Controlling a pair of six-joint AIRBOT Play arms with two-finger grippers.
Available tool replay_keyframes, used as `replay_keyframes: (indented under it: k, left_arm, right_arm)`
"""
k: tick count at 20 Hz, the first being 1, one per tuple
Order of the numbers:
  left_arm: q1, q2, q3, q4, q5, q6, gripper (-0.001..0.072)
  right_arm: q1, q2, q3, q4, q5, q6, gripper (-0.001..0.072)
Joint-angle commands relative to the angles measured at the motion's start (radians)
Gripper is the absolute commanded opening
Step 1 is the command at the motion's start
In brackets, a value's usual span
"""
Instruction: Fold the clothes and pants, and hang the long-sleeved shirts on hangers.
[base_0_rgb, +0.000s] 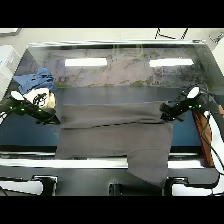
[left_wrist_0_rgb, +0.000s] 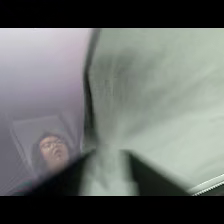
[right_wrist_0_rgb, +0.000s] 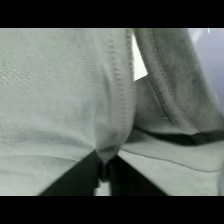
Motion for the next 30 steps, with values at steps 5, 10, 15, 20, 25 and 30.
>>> replay_keyframes:
  k: [5,10,15,20,25,30]
  left_arm:
    - [0.080,0.085,-0.002,0.112,-0.177,-0.053,0.0497]
    - [0.111,0.276,-0.456,0.117,-0.033,-0.018,0.0496]
    - [0.111,0.324,-0.647,0.030,0.043,0.060,0.0449]
    - [0.107,0.325,-0.679,-0.023,0.127,0.059,0.0099]
    - [0.107,0.325,-0.678,-0.023,0.130,0.079,0.0025]
    - [0.107,0.326,-0.678,-0.023,0.117,0.078,0.0025]
  right_arm:
    - [-0.233,0.043,0.101,-0.007,0.357,-0.080,0.0565]
    - [-0.308,0.230,-0.239,-0.084,0.268,-0.134,0.0564]
    - [-0.306,0.268,-0.340,-0.052,0.265,-0.142,0.0563]
    - [-0.306,0.269,-0.345,-0.041,0.309,-0.152,0.0563]
    - [-0.306,0.322,-0.548,-0.021,0.264,-0.216,0.0617]
    - [-0.306,0.322,-0.689,0.035,0.169,-0.254,0.0583]
